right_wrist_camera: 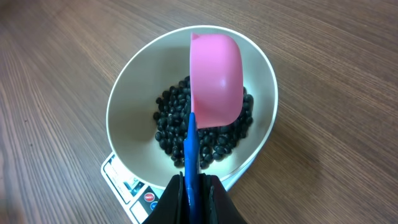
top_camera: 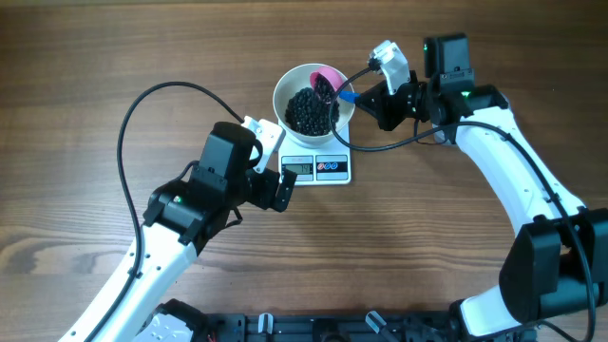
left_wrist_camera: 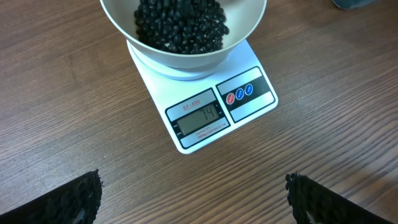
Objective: Scoop item into bowl and weigh 150g on scale
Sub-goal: 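Tip the scoop slowly to pour beans into the bowl, then hold the scoop tipped over the bowl, shaking out remaining beans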
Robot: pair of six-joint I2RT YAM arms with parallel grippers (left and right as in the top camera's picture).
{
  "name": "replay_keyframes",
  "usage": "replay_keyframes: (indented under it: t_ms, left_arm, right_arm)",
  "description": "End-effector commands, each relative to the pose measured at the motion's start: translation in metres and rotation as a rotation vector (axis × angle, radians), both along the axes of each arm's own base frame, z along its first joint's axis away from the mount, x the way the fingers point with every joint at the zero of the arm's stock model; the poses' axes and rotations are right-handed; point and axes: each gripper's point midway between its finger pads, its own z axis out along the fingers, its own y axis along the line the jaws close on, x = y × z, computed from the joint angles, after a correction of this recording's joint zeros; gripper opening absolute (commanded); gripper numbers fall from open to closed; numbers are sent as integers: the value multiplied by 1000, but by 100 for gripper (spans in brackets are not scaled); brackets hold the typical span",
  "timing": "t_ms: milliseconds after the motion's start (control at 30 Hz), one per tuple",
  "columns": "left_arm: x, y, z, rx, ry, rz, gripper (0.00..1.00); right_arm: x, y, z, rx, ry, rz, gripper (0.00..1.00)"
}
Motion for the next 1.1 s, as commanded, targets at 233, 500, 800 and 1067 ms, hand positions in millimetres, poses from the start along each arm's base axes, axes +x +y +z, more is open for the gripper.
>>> replay_keyframes:
  t_ms: [233,500,800,1067]
  left_arm:
    - [-1,-2,4,-6,-13,-24,100]
    - [-1,-2,4,-6,-13,-24,100]
    - [-1,-2,4,-6,-13,-24,100]
    - [-1,-2,4,-6,-13,-24,100]
  right_arm:
    - [2,1,-3,-14,-12,15,4]
    - [1,1,-3,-20,-25,32,4]
    - [3,5,-11,-138,-97,67,4]
    - [-7,27,-10,-135,-101,120,4]
